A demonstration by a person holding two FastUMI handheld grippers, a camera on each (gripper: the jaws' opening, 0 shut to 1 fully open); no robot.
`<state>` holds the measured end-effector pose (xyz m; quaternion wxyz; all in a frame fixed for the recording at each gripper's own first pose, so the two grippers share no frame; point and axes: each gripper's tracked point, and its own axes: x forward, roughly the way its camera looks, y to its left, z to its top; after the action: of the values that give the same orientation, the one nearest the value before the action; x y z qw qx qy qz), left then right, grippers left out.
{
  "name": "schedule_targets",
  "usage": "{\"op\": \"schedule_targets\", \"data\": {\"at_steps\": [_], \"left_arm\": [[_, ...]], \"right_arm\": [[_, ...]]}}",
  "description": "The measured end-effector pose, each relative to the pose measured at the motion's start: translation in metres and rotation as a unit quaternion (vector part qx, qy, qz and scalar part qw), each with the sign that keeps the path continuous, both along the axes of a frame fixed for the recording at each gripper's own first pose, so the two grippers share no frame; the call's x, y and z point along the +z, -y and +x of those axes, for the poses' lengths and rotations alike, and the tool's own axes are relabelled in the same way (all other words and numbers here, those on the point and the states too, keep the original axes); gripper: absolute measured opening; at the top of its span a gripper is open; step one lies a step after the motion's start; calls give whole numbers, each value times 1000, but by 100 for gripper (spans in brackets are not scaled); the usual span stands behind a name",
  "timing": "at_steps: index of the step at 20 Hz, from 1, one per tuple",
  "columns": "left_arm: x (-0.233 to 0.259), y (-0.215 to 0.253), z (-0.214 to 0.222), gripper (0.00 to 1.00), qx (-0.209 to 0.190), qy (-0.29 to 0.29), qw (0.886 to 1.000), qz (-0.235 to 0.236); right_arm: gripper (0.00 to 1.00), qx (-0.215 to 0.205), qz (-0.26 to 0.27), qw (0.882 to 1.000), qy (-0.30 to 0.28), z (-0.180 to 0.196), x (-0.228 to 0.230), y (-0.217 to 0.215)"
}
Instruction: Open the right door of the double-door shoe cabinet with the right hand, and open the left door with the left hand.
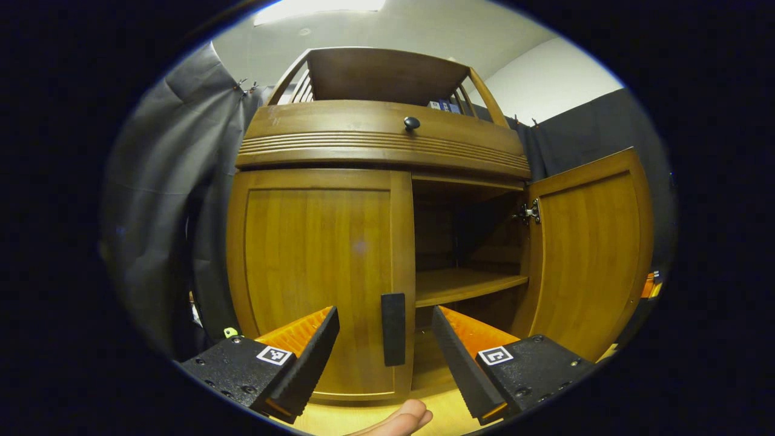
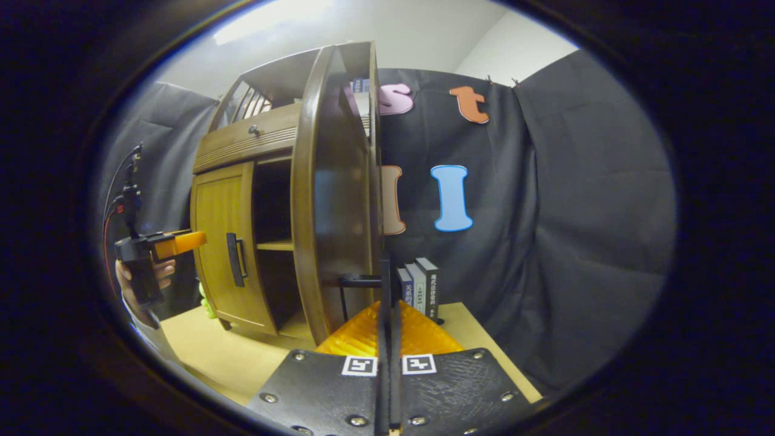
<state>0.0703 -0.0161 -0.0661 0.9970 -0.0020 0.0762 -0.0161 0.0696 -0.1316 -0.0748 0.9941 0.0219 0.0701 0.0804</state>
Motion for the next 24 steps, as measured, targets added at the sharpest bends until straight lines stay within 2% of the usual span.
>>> {"op": "schedule_targets", "data": {"at_steps": [1,4,6,8,11,13,16,19,21,22,24], "left_arm": [[-5,2,4,93,-2,-5,1000,-1],[-21,5,15,92,-3,-25,1000,-6],[-31,2,24,96,4,-33,999,-3],[-36,-2,34,92,13,-28,1000,4],[-44,2,44,96,6,-23,1000,-9],[-44,11,50,93,-9,-15,1000,-21],[-43,10,61,76,-9,3,1000,-22],[-57,12,67,58,-12,-14,1000,-11],[-59,5,75,53,-1,-5,1000,17],[-61,4,80,41,-4,-6,1000,26],[-66,4,80,41,-8,-19,999,39]], "right_arm": [[15,-3,-5,1000,3,0,0,2],[15,-38,-16,999,22,-17,15,27],[31,-40,-9,998,37,-30,29,30],[42,-54,-17,997,60,-44,46,33],[76,-72,-21,994,85,-67,63,31],[98,-74,-14,993,95,-83,69,16],[100,-41,-6,993,113,-113,74,-28],[100,-17,-12,992,127,-144,72,-65],[98,-20,-19,992,124,-162,64,-73],[98,-30,-21,992,121,-170,63,-73],[97,-47,-21,992,113,-184,59,-74]]}}
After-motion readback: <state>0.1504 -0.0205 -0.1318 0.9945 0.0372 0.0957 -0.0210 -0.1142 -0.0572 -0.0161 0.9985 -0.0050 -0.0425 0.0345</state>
